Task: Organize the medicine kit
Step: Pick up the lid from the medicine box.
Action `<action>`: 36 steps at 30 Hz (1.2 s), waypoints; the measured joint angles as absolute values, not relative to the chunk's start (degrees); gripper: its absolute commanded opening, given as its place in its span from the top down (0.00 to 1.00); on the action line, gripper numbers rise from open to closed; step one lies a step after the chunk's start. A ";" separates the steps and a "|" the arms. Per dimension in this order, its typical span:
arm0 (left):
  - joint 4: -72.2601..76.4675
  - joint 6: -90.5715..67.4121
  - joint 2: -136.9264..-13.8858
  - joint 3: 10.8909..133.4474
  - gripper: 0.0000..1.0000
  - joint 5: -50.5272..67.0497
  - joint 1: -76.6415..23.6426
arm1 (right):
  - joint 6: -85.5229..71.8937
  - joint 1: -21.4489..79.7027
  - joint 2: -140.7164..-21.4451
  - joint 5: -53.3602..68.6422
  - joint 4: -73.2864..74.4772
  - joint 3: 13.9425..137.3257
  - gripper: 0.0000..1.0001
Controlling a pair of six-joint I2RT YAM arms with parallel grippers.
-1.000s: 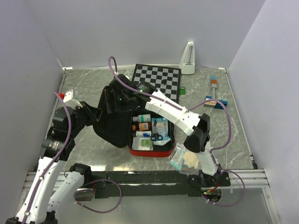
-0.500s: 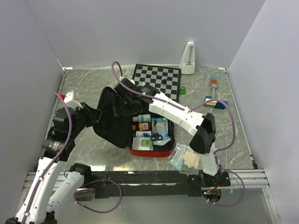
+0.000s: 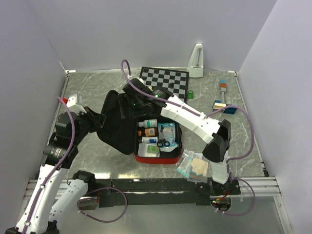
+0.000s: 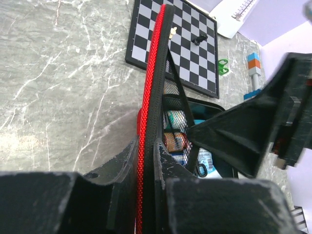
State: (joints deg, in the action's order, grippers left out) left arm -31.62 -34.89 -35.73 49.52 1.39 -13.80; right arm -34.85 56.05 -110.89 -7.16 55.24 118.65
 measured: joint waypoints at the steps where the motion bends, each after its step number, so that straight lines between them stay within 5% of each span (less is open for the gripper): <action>1: -31.62 -34.89 -35.73 49.52 0.99 1.39 -13.80 | -34.81 56.05 -110.30 -7.55 55.20 118.32 0.09; 9: -32.23 -34.50 -35.79 49.52 0.99 -0.08 -13.72 | -33.41 55.22 -101.41 -12.01 55.88 115.22 0.08; 14: -32.23 -34.48 -35.83 49.52 0.99 -0.12 -13.72 | -33.06 54.78 -96.77 -14.22 54.68 112.84 0.31; 20: -33.43 -33.71 -36.23 50.68 0.99 -0.60 -13.69 | -31.44 52.23 -87.85 -15.27 52.77 95.74 0.23; 28: -38.20 -30.72 -39.33 57.84 0.99 -3.64 -13.76 | -32.60 40.34 -65.93 -15.33 51.94 62.35 0.24; 36: -38.44 -27.66 -42.72 63.68 0.99 -1.80 -13.63 | -33.21 39.59 -63.44 -8.73 46.92 55.88 0.10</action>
